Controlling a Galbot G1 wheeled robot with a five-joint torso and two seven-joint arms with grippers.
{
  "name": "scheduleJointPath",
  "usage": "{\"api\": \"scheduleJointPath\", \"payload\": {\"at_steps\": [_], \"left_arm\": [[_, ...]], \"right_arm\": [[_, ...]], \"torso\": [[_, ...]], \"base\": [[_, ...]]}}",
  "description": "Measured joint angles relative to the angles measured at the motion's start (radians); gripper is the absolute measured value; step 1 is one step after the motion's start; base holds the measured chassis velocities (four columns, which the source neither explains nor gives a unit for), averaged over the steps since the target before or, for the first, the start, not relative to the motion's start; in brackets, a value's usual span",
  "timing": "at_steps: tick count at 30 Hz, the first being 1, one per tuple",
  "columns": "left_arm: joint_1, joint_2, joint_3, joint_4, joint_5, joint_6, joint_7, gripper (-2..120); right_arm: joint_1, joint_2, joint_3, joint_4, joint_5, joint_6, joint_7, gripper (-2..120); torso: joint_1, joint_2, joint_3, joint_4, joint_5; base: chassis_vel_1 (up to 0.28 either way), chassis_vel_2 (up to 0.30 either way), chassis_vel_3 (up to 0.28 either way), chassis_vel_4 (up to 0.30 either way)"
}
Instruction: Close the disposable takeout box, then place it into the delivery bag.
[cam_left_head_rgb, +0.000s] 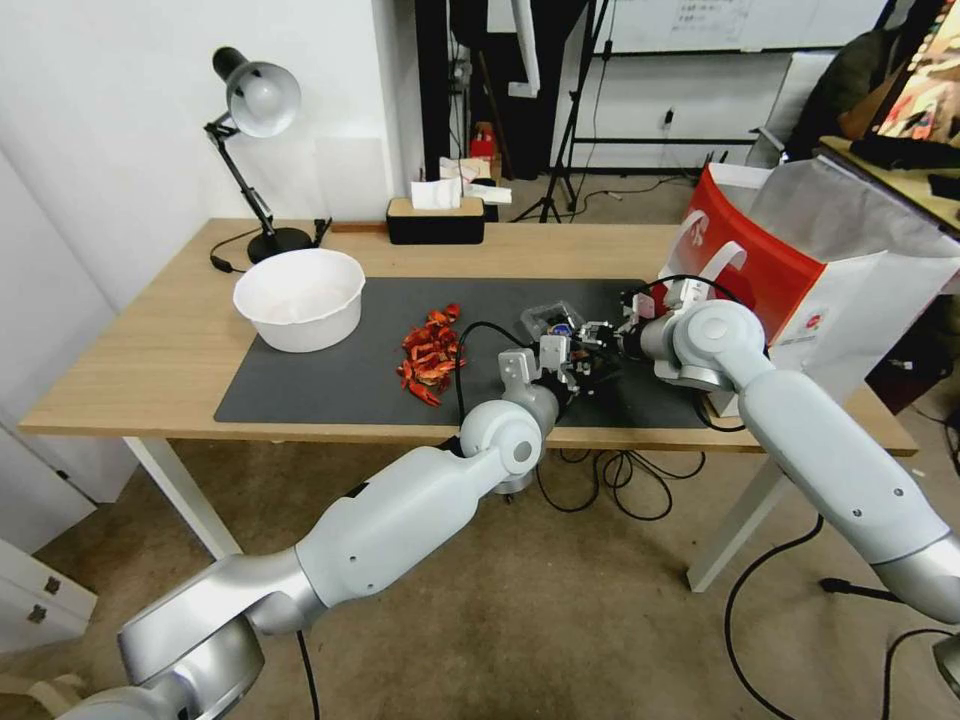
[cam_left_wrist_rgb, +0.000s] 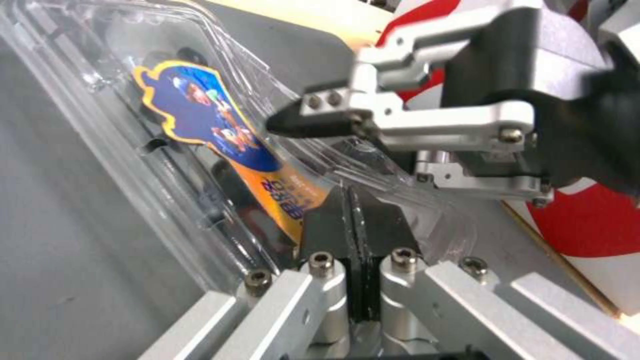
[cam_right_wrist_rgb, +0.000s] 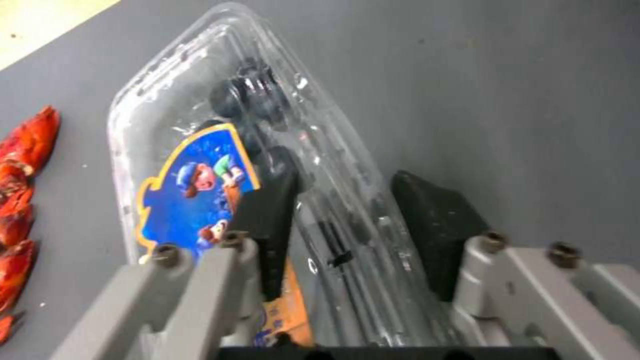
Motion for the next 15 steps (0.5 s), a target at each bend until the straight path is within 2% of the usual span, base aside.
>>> {"api": "scheduleJointPath", "payload": {"at_steps": [1,4,9,10,12,15], "left_arm": [[0.0,0.0,0.0,0.0,0.0,0.0,0.0,0],[0.001,0.006,0.0,-0.007,0.0,-0.001,0.0,0],[0.001,0.009,-0.002,-0.012,0.0,-0.003,-0.001,0],[0.002,0.01,-0.004,-0.014,0.0,-0.004,-0.001,0],[0.004,0.012,-0.005,-0.017,0.0,-0.01,-0.001,0],[0.008,0.018,-0.005,-0.024,0.001,-0.014,-0.001,0]], "right_arm": [[0.0,0.0,0.0,0.0,0.0,0.0,0.0,40],[-0.009,-0.003,0.006,0.007,0.0,0.0,0.008,25],[-0.015,-0.003,0.01,0.011,-0.001,0.0,0.015,14],[-0.018,-0.003,0.012,0.013,-0.001,0.0,0.016,6],[-0.022,-0.003,0.015,0.015,-0.001,0.0,0.016,1],[-0.024,-0.002,0.019,0.018,-0.002,-0.001,0.015,0]], "torso": [[0.0,0.0,0.0,0.0,0.0],[0.001,0.0,0.0,0.0,0.0003],[0.001,-0.001,0.001,0.0,0.0004],[0.001,-0.001,0.001,0.0,0.0005],[0.001,-0.001,0.001,0.0001,0.0005],[0.001,-0.001,0.001,0.0004,0.0005]], "base": [[0.0,0.0,0.0,0.0],[0.0,0.0,0.0,0.0],[0.0,0.0,0.0,0.0],[0.0,0.0,0.0,0.0],[0.0,0.0,0.0,0.0],[0.0,0.0,0.0,0.0]]}}
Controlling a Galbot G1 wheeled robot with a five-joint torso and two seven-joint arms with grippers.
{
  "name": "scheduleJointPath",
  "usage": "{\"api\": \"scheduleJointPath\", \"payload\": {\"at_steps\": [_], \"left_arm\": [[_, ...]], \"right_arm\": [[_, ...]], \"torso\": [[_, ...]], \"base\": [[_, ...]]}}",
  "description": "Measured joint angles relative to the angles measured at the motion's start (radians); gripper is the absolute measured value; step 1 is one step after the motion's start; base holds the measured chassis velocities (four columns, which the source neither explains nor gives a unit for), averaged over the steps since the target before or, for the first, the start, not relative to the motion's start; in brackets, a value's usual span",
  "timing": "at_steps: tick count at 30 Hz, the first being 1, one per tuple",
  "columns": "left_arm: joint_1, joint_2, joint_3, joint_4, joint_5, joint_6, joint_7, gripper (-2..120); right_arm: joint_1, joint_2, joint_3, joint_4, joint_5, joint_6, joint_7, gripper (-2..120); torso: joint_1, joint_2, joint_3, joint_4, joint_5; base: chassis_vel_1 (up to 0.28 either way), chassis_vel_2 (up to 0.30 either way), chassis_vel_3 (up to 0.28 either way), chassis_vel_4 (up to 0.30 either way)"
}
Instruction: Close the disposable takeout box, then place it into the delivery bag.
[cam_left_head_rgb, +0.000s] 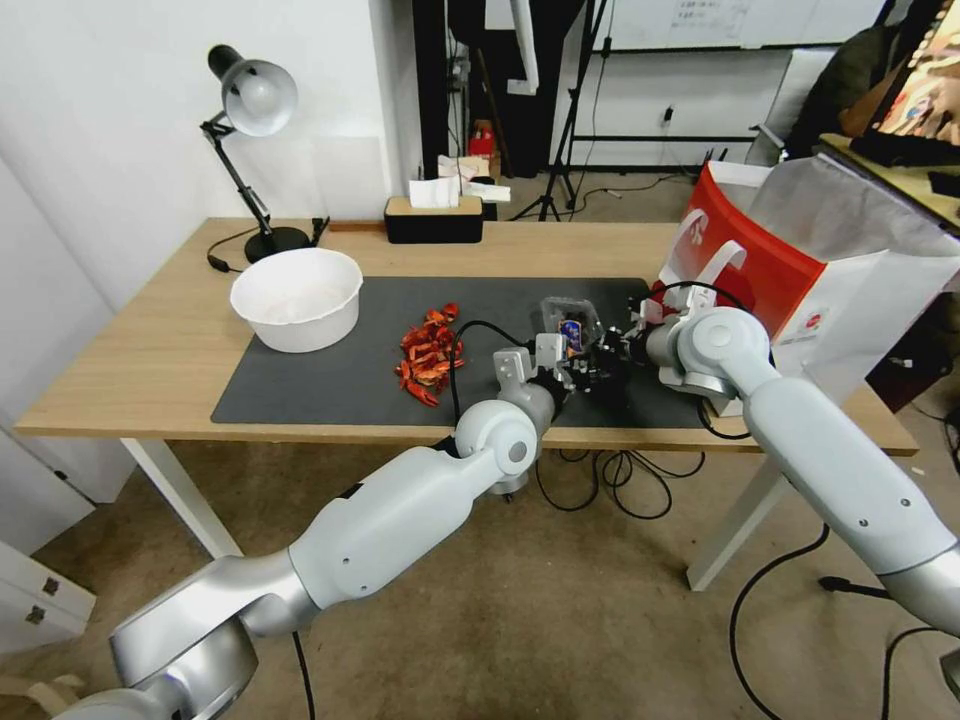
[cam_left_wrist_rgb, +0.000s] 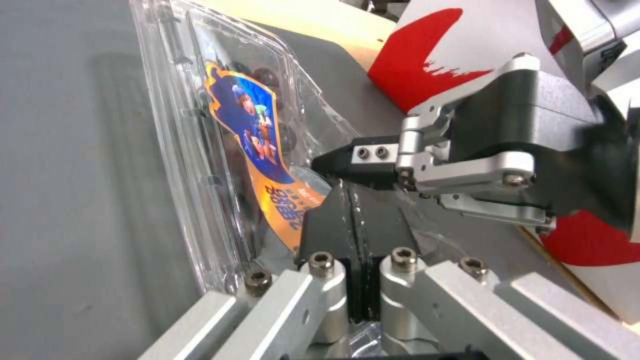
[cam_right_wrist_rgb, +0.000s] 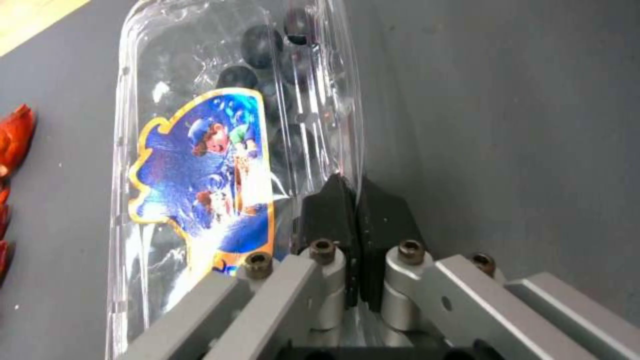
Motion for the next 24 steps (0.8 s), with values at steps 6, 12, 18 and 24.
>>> {"api": "scheduleJointPath", "payload": {"at_steps": [6,12,18,24], "left_arm": [[0.006,0.009,-0.002,-0.017,0.002,-0.002,0.0,0],[0.011,0.037,-0.019,-0.059,0.0,-0.005,-0.001,0],[0.065,0.085,-0.051,-0.121,0.01,-0.008,-0.002,0],[0.112,0.124,-0.088,-0.169,0.013,-0.013,0.003,0]], "right_arm": [[-0.001,0.001,0.004,0.003,-0.001,-0.005,-0.005,0],[0.0,0.005,0.009,0.009,-0.002,-0.008,-0.02,0],[0.008,0.02,0.009,0.005,-0.003,0.0,-0.023,0],[0.012,0.029,0.008,-0.004,-0.016,0.003,-0.032,0]], "torso": [[0.0,0.0,0.0,0.0001,0.0],[0.0,0.0,0.0,0.0002,0.0003],[0.0,0.0,0.0,0.0003,-0.0003],[0.0,0.0,0.0,0.0001,-0.0003]], "base": [[0.0,0.0,0.0,0.0],[0.0,0.0,0.0,0.0],[0.0,0.0,0.0,0.0],[0.0,0.0,0.0,0.0]]}}
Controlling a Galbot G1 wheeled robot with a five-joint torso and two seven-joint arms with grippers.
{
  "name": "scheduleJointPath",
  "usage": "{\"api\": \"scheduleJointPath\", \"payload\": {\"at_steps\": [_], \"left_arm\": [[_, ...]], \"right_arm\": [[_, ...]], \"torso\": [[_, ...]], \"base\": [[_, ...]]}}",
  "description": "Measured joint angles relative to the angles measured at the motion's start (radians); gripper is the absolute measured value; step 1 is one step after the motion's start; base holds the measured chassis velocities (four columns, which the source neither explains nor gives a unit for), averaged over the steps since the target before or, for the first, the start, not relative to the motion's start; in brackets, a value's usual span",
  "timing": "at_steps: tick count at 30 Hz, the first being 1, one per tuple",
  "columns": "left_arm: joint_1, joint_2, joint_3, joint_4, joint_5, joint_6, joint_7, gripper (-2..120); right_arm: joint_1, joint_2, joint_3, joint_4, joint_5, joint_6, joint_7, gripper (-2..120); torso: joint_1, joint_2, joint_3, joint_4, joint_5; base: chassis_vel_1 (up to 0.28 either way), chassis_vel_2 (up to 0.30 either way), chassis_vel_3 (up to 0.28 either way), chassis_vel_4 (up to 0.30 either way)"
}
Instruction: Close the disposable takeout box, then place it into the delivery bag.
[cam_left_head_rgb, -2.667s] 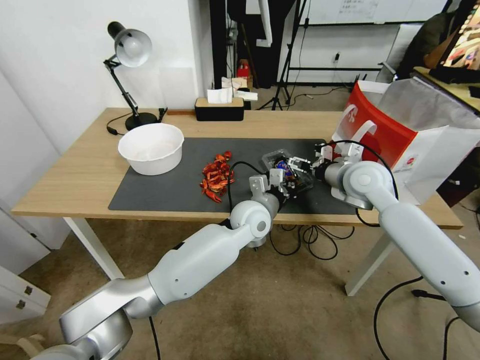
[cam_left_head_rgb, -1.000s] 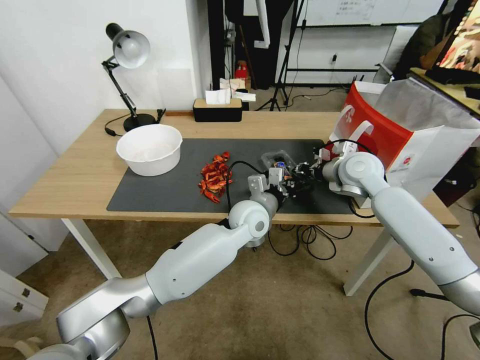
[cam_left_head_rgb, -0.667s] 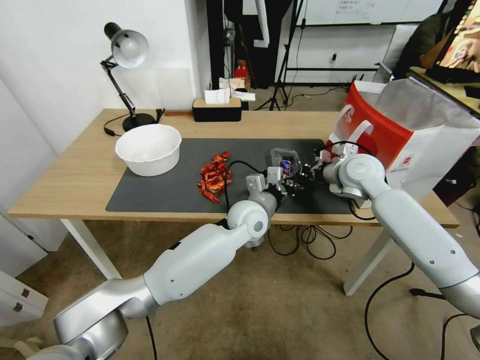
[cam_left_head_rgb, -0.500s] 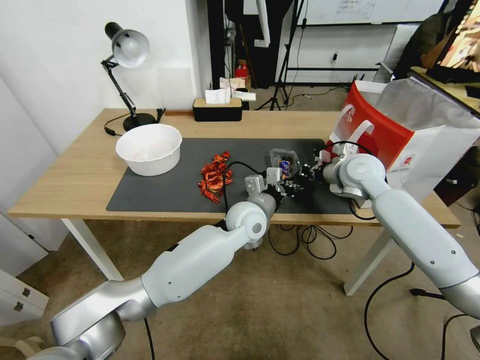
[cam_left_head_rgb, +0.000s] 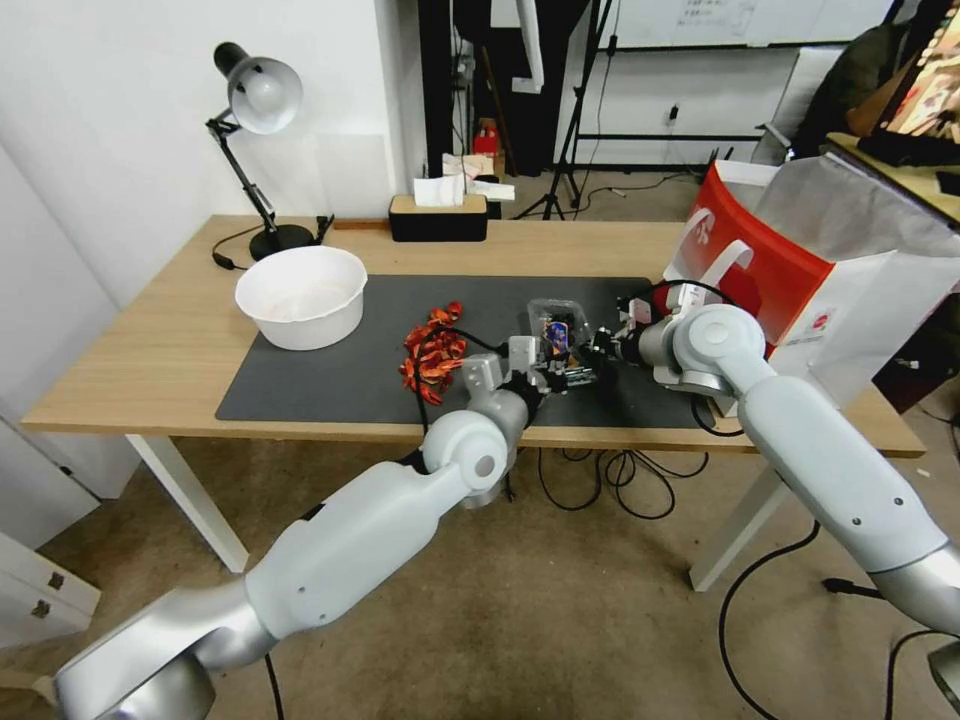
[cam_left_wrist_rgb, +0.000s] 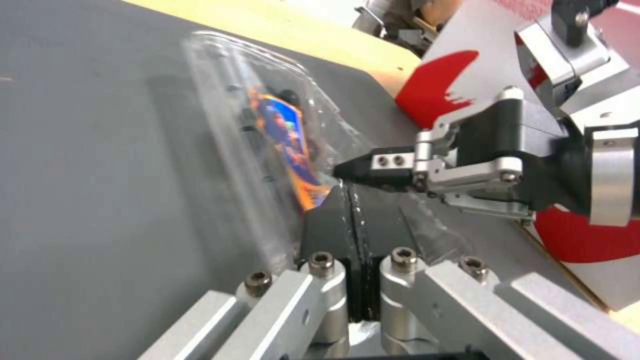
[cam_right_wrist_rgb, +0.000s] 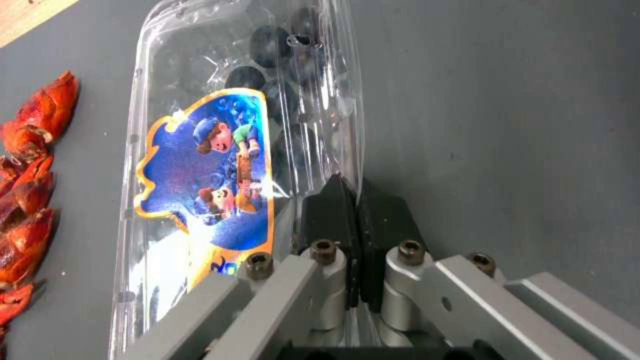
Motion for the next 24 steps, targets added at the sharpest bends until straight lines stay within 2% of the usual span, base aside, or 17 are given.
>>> {"api": "scheduleJointPath", "payload": {"at_steps": [13,14,16,18,19,20,23,24], "left_arm": [[0.133,0.127,-0.08,-0.177,0.056,-0.003,0.028,0],[0.186,0.158,-0.115,-0.222,0.093,-0.003,0.029,0],[0.222,0.174,-0.145,-0.247,0.113,-0.003,0.041,0],[0.319,0.205,-0.221,-0.31,0.151,0.007,0.09,0],[0.403,0.225,-0.28,-0.363,0.184,0.01,0.12,5],[0.403,0.225,-0.28,-0.363,0.184,0.01,0.12,5],[0.582,0.255,-0.404,-0.466,0.251,-0.002,0.146,19],[0.582,0.255,-0.404,-0.466,0.251,-0.002,0.146,19]], "right_arm": [[0.005,0.012,-0.001,-0.009,-0.008,0.008,-0.015,0],[0.001,0.01,0.006,0.001,-0.008,0.013,-0.022,0],[-0.002,0.007,0.01,0.011,-0.009,0.015,-0.025,0],[-0.012,-0.003,0.024,0.04,-0.011,0.022,-0.033,0],[-0.018,-0.007,0.04,0.059,-0.013,0.028,-0.039,0],[-0.018,-0.007,0.04,0.059,-0.013,0.028,-0.039,0],[-0.034,-0.02,0.076,0.104,-0.032,0.043,-0.067,0],[-0.034,-0.02,0.076,0.104,-0.032,0.043,-0.067,0]], "torso": [[0.0,0.0,0.0,-0.0002,-0.0001],[0.0,0.0,0.0,-0.0003,0.0002],[0.0,0.0,0.0,-0.0002,0.0],[0.0,0.0,0.0,-0.0001,-0.0003],[0.0,0.0,0.0,-0.0003,-0.0003],[0.0,0.0,0.0,-0.0003,-0.0003],[0.0,0.0,0.0,-0.0002,0.0],[0.0,0.0,0.0,-0.0002,0.0]], "base": [[0.0,0.0,0.0,0.0],[0.0,0.0,0.0,0.0],[0.0,0.0,0.0,0.0],[0.0,0.0,0.0,0.0],[0.0,0.0,0.0,0.0],[0.0,0.0,0.0,0.0],[0.0,0.0,0.0,0.0],[0.0,0.0,0.0,0.0]]}}
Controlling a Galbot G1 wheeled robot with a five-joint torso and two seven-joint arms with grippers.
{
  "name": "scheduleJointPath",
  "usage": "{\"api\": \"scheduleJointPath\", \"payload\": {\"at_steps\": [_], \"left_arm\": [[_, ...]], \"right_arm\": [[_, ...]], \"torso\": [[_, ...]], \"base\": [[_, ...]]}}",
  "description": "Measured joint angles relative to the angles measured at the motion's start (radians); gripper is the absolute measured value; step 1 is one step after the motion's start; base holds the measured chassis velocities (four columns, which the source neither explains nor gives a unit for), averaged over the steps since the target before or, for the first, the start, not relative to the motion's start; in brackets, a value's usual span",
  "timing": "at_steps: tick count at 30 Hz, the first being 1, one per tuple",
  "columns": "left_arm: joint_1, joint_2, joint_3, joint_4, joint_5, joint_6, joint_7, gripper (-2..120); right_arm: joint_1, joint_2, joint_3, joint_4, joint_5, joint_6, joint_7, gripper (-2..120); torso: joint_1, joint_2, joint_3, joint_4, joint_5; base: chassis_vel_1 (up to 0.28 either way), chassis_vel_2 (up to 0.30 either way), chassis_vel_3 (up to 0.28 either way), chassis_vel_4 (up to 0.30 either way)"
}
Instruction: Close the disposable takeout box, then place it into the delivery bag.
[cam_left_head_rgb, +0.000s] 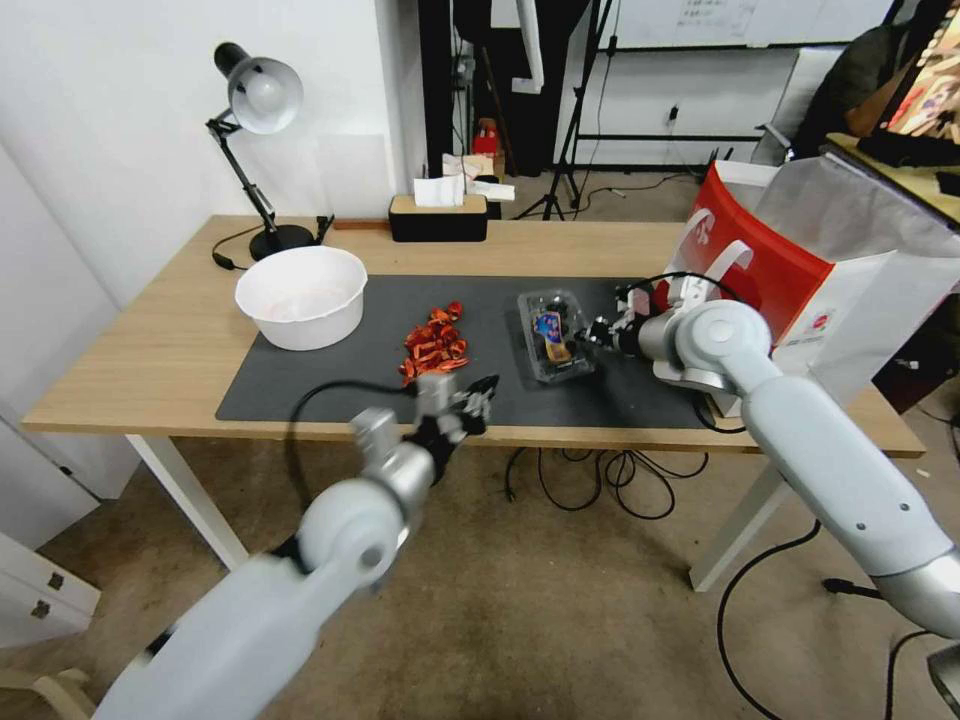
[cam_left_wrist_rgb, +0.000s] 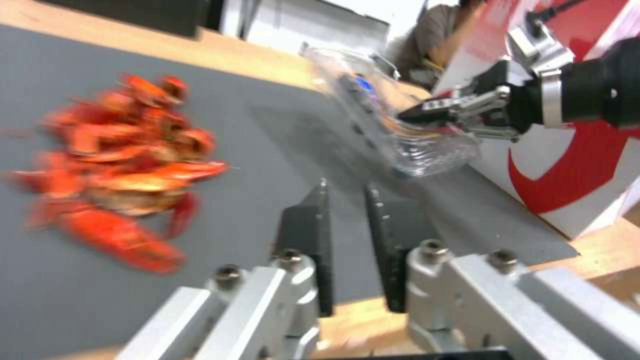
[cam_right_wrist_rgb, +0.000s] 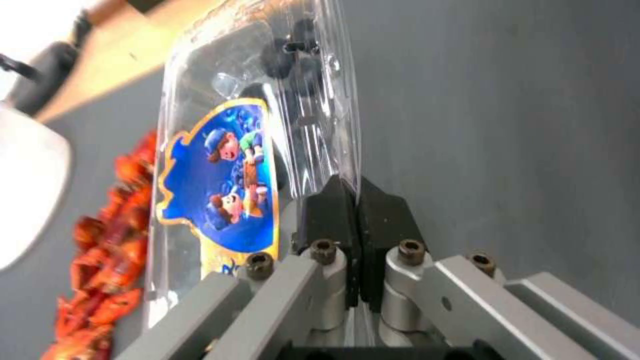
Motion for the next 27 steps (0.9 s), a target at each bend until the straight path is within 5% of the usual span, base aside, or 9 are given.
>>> {"api": "scheduleJointPath", "payload": {"at_steps": [3,8,12,20,27], "left_arm": [[0.126,0.013,-0.093,-0.06,0.058,-0.048,-0.002,31],[0.197,0.01,-0.111,-0.06,0.2,-0.12,-0.015,47],[0.298,-0.015,-0.156,-0.05,0.369,-0.209,-0.03,65],[0.393,-0.049,-0.209,-0.019,0.416,-0.275,-0.011,95],[0.384,-0.07,-0.198,-0.005,0.426,-0.275,-0.009,100]], "right_arm": [[-0.006,-0.01,0.028,0.047,-0.014,0.02,-0.025,0],[-0.003,-0.033,0.087,0.109,-0.032,0.079,-0.033,0],[0.092,-0.069,0.123,0.131,-0.077,0.223,-0.034,0],[0.291,-0.13,0.129,0.066,-0.123,0.322,0.026,0],[0.303,-0.184,0.12,-0.013,-0.213,0.316,0.014,0]], "torso": [[0.0,0.0,0.0,0.0002,0.0003],[0.0,0.0,0.0,-0.0001,-0.0001],[0.0,0.0,0.0,0.0001,-0.0002],[0.0,0.0,0.0,0.0002,-0.0003],[0.0,0.0,0.0,-0.0004,0.0003]], "base": [[0.0,0.0,0.0,0.0],[0.0,0.0,0.0,0.0],[0.0,0.0,0.0,0.0],[0.0,0.0,0.0,0.0],[0.0,0.0,0.0,0.0]]}}
